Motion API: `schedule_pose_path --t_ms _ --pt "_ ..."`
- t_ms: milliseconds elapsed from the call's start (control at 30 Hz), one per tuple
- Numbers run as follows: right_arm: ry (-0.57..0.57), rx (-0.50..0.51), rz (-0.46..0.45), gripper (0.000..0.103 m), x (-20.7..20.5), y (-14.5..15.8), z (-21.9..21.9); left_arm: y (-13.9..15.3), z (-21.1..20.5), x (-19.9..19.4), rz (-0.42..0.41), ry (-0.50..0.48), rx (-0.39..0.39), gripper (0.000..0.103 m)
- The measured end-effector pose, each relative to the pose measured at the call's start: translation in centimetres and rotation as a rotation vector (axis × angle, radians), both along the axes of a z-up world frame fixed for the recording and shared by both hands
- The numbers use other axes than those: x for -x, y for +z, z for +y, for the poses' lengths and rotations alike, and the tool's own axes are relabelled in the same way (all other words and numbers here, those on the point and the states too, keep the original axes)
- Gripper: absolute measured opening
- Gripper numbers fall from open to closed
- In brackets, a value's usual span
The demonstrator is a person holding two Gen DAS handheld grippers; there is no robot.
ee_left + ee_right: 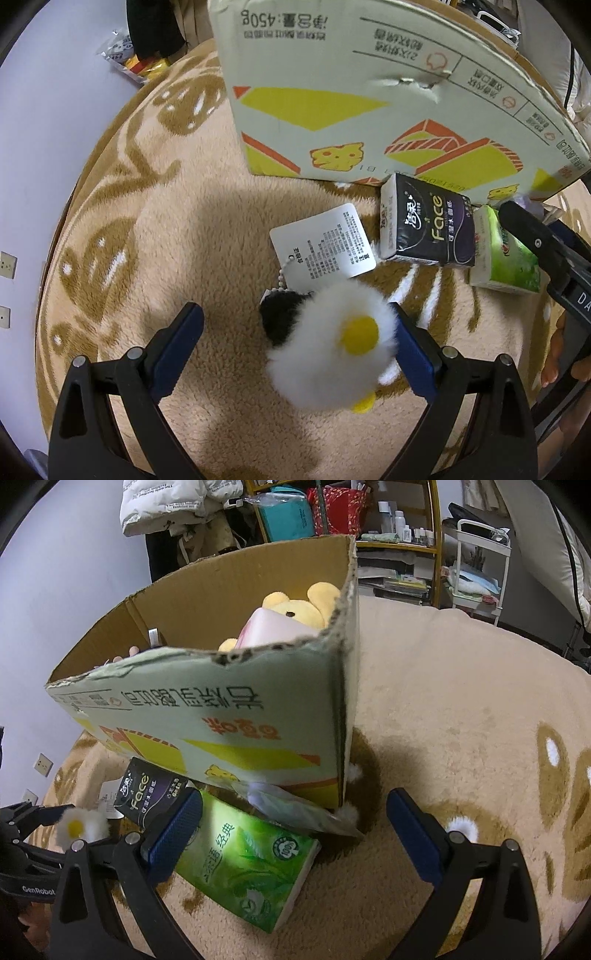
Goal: Organize soft objects
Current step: 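Close the left tool on the white chick plush while the right tool grasps the purple plush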
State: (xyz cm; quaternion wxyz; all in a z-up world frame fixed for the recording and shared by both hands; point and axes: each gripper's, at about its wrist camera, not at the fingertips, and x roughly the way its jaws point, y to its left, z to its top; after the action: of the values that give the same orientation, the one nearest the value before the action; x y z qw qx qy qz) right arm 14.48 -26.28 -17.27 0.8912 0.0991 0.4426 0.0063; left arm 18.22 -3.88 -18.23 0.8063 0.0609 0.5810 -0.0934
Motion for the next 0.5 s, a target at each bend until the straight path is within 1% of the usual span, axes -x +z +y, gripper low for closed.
schedule_pose_path --t_ms 267,333,433,467,500 --pt "-0.037 -0.007 -0.006 0.103 -0.69 -0.48 0.16 -0.26 -0.67 0.61 0.004 -0.015 -0.016 0.095" --pt "-0.042 -0.010 -0.005 0.103 -0.74 -0.56 0.00 -0.28 -0.70 0.64 0.008 -0.013 -0.006 0.091" --pt "-0.050 -0.008 -0.006 0.100 -0.77 -0.55 -0.30 -0.35 -0.59 0.60 0.010 -0.008 0.008 0.088" --pt "-0.053 -0.006 -0.003 0.098 -0.79 -0.56 -0.37 -0.33 -0.62 0.65 0.008 -0.010 0.009 0.085" --pt "-0.057 -0.002 -0.003 0.097 -0.74 -0.55 -0.43 -0.29 -0.64 0.73 0.006 -0.014 0.011 0.081"
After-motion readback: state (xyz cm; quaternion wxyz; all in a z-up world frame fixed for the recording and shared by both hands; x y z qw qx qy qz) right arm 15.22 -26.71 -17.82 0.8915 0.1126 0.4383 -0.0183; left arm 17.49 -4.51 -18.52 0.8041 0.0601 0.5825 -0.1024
